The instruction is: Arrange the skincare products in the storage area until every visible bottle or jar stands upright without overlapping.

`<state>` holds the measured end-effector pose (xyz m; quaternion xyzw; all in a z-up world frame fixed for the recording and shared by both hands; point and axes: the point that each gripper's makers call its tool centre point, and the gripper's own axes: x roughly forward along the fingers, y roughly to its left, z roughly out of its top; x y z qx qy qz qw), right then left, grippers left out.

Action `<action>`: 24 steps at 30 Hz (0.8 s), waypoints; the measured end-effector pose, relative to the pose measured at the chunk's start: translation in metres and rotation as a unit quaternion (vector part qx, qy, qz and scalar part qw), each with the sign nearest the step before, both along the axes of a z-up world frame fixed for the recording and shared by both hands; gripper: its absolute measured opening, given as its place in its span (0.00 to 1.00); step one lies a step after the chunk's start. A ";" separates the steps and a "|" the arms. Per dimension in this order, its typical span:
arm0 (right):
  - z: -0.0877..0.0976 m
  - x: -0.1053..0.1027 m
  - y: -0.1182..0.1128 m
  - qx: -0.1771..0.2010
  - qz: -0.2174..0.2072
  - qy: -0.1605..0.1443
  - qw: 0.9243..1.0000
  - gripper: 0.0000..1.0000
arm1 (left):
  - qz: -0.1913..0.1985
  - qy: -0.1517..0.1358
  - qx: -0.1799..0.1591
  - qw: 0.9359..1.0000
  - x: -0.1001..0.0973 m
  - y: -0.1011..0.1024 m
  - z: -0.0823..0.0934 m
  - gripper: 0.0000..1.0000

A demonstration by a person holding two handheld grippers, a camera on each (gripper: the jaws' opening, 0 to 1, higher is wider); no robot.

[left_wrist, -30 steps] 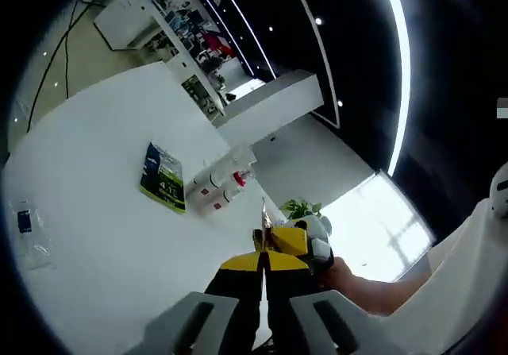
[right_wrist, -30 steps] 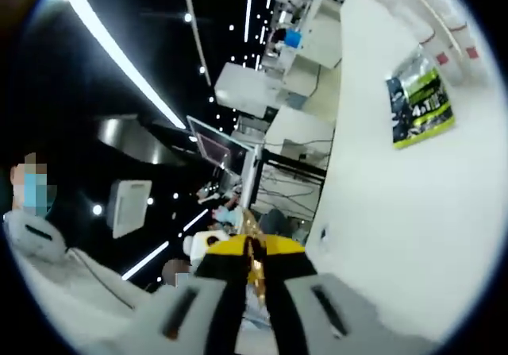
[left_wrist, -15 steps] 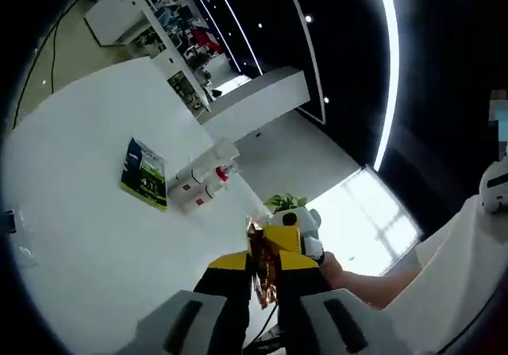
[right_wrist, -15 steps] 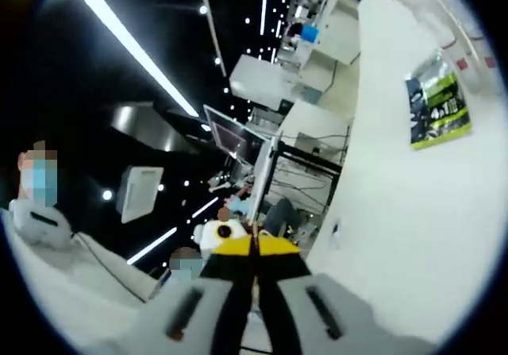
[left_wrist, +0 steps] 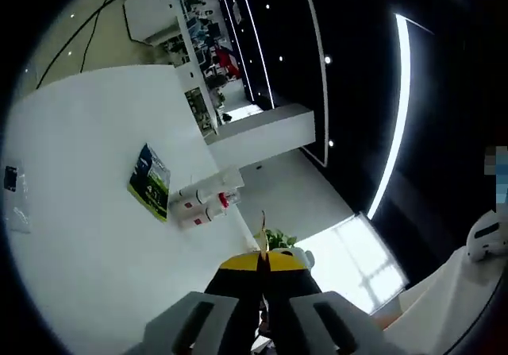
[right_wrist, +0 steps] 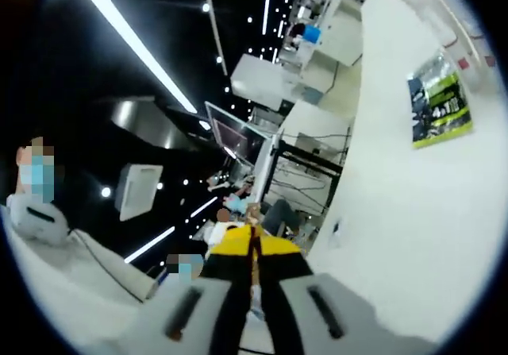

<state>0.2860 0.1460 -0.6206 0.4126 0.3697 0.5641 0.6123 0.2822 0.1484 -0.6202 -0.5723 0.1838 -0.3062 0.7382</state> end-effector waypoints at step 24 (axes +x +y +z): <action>-0.001 0.014 0.008 0.012 -0.017 0.002 1.000 0.01 | 0.029 0.010 0.006 1.000 0.001 0.024 -0.003 0.00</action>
